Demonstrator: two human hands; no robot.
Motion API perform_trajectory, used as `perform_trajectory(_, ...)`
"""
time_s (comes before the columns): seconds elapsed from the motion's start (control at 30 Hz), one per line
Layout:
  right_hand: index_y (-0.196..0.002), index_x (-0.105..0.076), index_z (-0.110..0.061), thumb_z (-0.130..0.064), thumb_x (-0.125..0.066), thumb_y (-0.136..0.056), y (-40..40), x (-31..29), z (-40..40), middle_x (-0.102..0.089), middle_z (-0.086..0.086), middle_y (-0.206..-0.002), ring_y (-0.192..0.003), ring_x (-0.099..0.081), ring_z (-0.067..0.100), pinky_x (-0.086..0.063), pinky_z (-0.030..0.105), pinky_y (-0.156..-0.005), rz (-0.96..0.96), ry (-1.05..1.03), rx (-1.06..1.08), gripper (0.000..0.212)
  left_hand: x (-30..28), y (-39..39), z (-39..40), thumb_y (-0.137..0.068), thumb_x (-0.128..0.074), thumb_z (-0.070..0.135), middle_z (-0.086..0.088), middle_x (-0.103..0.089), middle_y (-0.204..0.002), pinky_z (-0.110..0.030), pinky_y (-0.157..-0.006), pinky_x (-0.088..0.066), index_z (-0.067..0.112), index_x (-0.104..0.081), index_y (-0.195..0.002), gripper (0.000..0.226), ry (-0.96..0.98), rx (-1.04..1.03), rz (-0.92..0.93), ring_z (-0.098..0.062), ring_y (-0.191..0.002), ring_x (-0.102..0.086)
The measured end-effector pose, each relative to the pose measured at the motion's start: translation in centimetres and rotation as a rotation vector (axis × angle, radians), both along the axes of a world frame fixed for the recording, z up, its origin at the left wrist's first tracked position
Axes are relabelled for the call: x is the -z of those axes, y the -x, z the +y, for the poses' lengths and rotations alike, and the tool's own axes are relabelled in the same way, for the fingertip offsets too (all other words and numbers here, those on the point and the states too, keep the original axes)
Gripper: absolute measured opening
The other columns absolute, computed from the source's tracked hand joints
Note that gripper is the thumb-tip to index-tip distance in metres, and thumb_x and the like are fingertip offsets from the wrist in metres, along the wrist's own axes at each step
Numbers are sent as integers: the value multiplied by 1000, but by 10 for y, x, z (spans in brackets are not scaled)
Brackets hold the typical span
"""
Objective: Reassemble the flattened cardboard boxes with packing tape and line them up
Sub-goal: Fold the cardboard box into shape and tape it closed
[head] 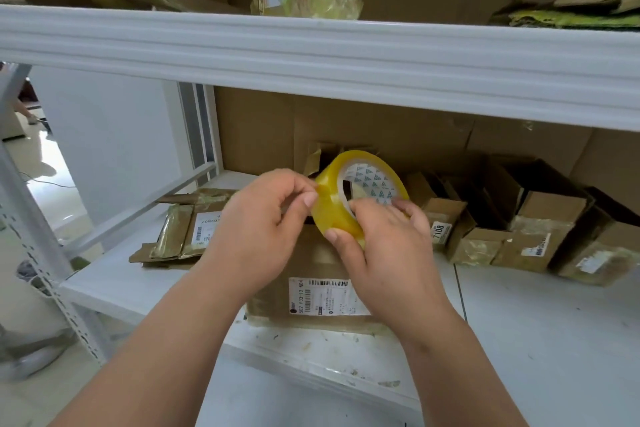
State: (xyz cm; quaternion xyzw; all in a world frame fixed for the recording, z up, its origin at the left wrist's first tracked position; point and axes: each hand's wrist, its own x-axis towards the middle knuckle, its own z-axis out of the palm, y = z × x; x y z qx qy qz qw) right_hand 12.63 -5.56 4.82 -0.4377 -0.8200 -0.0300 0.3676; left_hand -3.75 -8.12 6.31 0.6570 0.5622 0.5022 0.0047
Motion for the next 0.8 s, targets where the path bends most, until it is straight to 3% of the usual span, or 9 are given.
perform_trajectory(0.1,-94,-44,-33,-62,-33,-93,7,-10,3,-52,-16,-81,-87,-52,10,-19,37,-112,-13,-17,-3,31,-9,11,3,-97,-54,30,7,-67,-80,-24,-67,-47,31,-59,-83,15,-4,-79,30,-6,-76,-59)
perform_trajectory(0.23,-88,-49,-28,-73,-29,-87,11,-15,7,-43,-15,-75,-79,-22,1,-15,33,-103,23,-36,-52,49,-10,19,7,-96,-52,32,7,-66,-72,-21,-60,-44,30,-55,-78,18,16,-157,-13,-5,-72,-60)
perform_trajectory(0.3,-86,-48,-32,-78,-32,-85,9,-17,10,-50,-16,-74,-77,-34,3,-14,33,-105,-8,39,-109,49,-8,22,7,-97,-54,29,10,-67,-72,-25,-65,-48,29,-55,-77,20,15,-170,-89,-2,-71,-63)
perform_trajectory(0.37,-83,-47,-31,-78,-34,-79,6,-16,12,-54,-15,-77,-83,-49,2,-13,33,-109,-52,161,-178,49,-8,27,7,-97,-55,28,12,-69,-74,-40,-73,-56,28,-58,-78,19,10,-165,-185,-6,-73,-66)
perform_trajectory(0.47,-77,-49,-28,-71,-39,-72,2,-11,15,-53,-13,-76,-87,-52,1,-9,36,-116,-106,255,-276,45,-10,32,7,-97,-55,30,15,-68,-78,-49,-77,-58,29,-59,-78,19,43,-167,-208,-14,-78,-68)
perform_trajectory(0.6,-75,-48,-31,-65,-37,-78,-5,-12,24,-50,-15,-75,-90,-49,0,-16,44,-113,-62,241,-325,36,-6,40,11,-99,-54,27,14,-70,-79,-49,-78,-58,30,-60,-78,22,83,-156,-275,-15,-79,-69)
perform_trajectory(0.8,-87,-51,-35,-64,-31,-88,-2,-26,36,-48,-22,-78,-92,-48,-2,-23,39,-102,0,97,-320,34,-5,35,25,-101,-52,16,4,-71,-75,-30,-64,-60,17,-60,-84,19,90,-62,-630,-13,-76,-71)
